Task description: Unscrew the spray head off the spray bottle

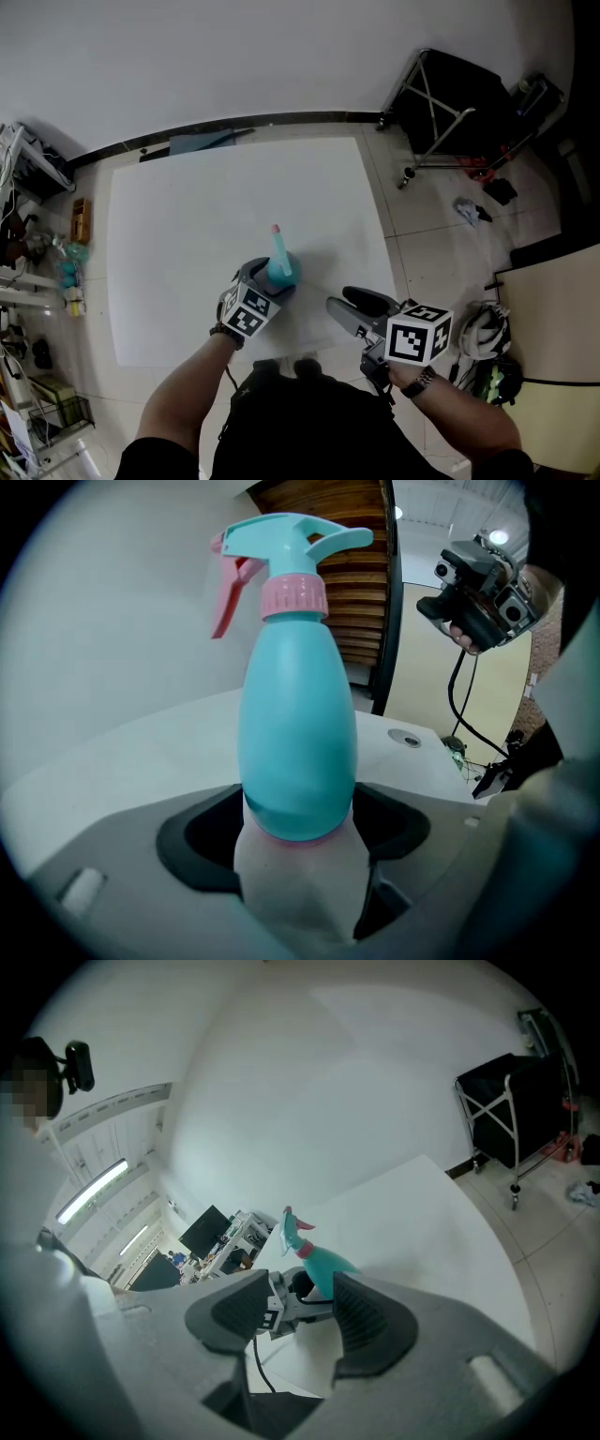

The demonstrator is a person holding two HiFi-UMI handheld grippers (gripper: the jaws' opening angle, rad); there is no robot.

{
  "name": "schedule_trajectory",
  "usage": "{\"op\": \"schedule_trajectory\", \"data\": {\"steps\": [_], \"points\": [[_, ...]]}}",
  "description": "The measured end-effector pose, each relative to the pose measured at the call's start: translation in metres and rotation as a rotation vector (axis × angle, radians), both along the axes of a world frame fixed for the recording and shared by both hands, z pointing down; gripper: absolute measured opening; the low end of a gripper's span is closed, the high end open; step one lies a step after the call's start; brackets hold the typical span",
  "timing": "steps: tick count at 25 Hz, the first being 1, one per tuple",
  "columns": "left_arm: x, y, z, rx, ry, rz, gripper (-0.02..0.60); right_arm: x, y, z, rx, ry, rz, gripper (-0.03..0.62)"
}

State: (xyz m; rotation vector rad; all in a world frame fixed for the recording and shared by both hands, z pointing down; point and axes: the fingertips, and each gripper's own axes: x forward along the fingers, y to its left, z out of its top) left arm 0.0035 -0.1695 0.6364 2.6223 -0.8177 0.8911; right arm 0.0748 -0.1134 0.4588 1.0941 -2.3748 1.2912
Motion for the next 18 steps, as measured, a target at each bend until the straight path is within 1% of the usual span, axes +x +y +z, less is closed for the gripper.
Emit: {"op": "schedule_trajectory", "data": {"steps": [9,18], "points": [[-0.0001,0.004,0.0019,-0.011,-0.015,0.02,0.391,-0.0014,0.0012,-0.0008,0.005,-0.003,-0.001,0.207],[-0.0063,0.0089,0.0029,-0.015,-0.028,0.01,0.42,-0.0025,0.0058,-0.0016,0.014,-0.006,-0.005,0.207]]}}
